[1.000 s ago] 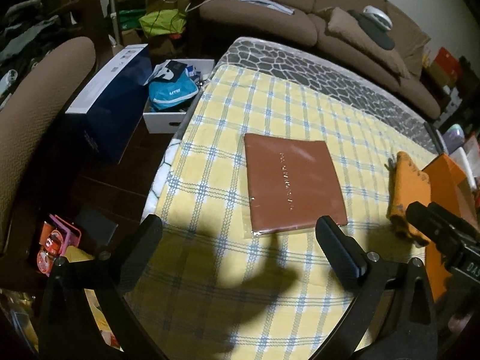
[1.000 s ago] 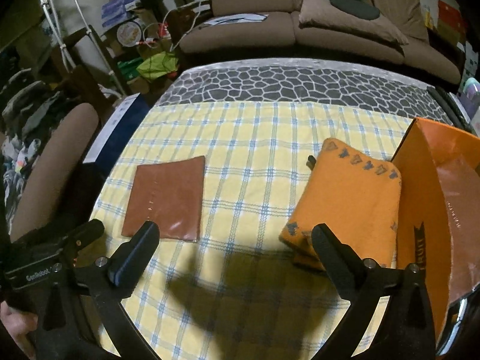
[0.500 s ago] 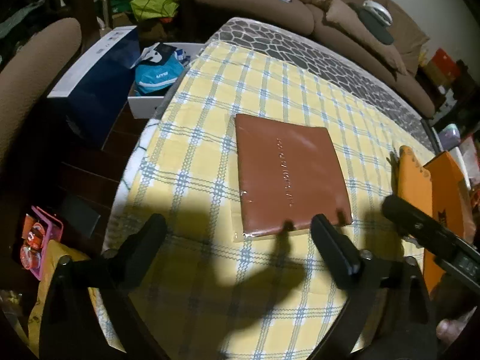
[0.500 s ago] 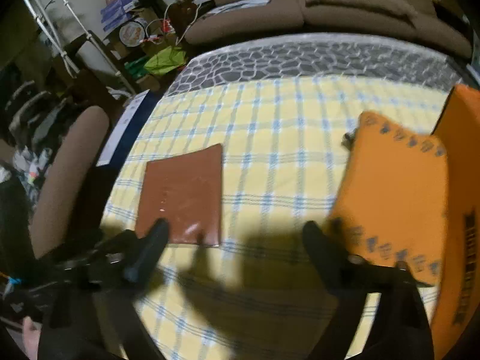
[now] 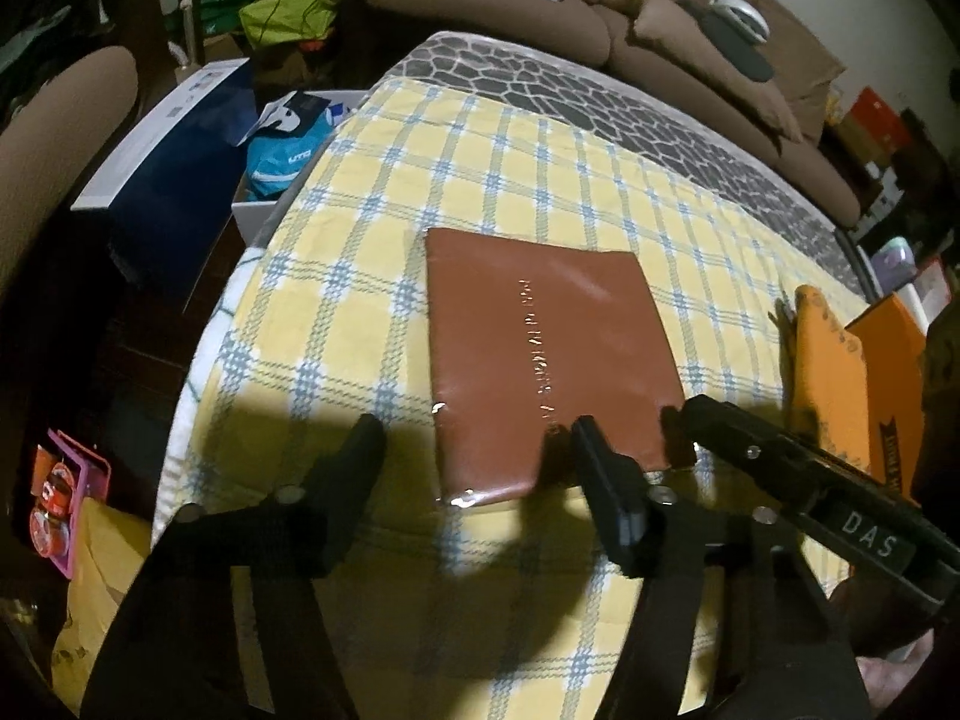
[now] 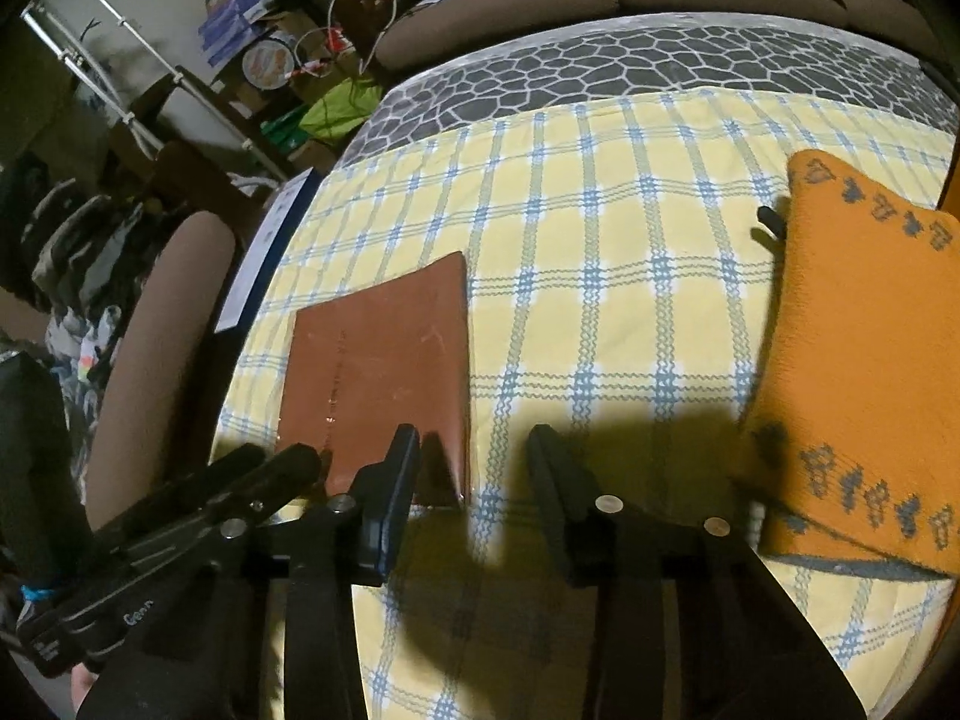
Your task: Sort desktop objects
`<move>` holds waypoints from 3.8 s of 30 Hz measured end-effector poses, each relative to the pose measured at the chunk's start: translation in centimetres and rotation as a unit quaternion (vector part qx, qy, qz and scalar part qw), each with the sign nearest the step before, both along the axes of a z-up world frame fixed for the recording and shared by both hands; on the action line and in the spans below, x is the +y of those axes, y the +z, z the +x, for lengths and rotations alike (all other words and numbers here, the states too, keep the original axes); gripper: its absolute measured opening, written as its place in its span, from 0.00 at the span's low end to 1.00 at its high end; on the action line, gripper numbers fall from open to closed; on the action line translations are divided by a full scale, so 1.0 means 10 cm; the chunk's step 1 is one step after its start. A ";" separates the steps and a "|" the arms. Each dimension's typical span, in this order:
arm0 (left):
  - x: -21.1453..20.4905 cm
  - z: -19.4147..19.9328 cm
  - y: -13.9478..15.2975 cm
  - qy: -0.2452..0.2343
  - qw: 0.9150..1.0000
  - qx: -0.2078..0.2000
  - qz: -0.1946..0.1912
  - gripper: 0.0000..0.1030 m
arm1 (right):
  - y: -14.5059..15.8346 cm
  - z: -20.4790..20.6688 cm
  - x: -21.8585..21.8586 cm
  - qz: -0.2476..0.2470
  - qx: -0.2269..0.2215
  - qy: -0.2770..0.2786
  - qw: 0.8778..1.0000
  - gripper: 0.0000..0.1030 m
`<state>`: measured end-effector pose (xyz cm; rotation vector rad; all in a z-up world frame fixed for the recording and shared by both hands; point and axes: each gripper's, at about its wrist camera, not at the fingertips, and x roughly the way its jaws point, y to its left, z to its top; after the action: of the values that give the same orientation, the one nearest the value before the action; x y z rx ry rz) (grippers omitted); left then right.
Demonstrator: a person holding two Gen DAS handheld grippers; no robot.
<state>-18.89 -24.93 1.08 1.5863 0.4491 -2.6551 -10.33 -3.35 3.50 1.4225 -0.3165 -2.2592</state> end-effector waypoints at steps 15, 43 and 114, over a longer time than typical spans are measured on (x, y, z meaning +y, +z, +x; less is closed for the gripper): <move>0.04 0.07 0.30 0.002 0.998 0.031 0.046 0.17 | 0.22 0.07 0.02 -0.010 0.017 0.011 1.000 0.17; 2.46 0.18 1.31 -0.169 0.970 0.137 0.107 0.17 | 1.20 0.52 2.57 -0.018 0.088 -0.138 0.986 0.17; 3.64 0.54 0.84 -0.281 0.958 0.049 0.024 0.33 | 1.09 0.54 3.74 0.161 0.088 -0.210 0.960 0.08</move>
<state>-13.48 11.49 9.49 1.8270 0.0605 -3.1567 -4.96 34.09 14.38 1.3919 -0.2148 -2.8725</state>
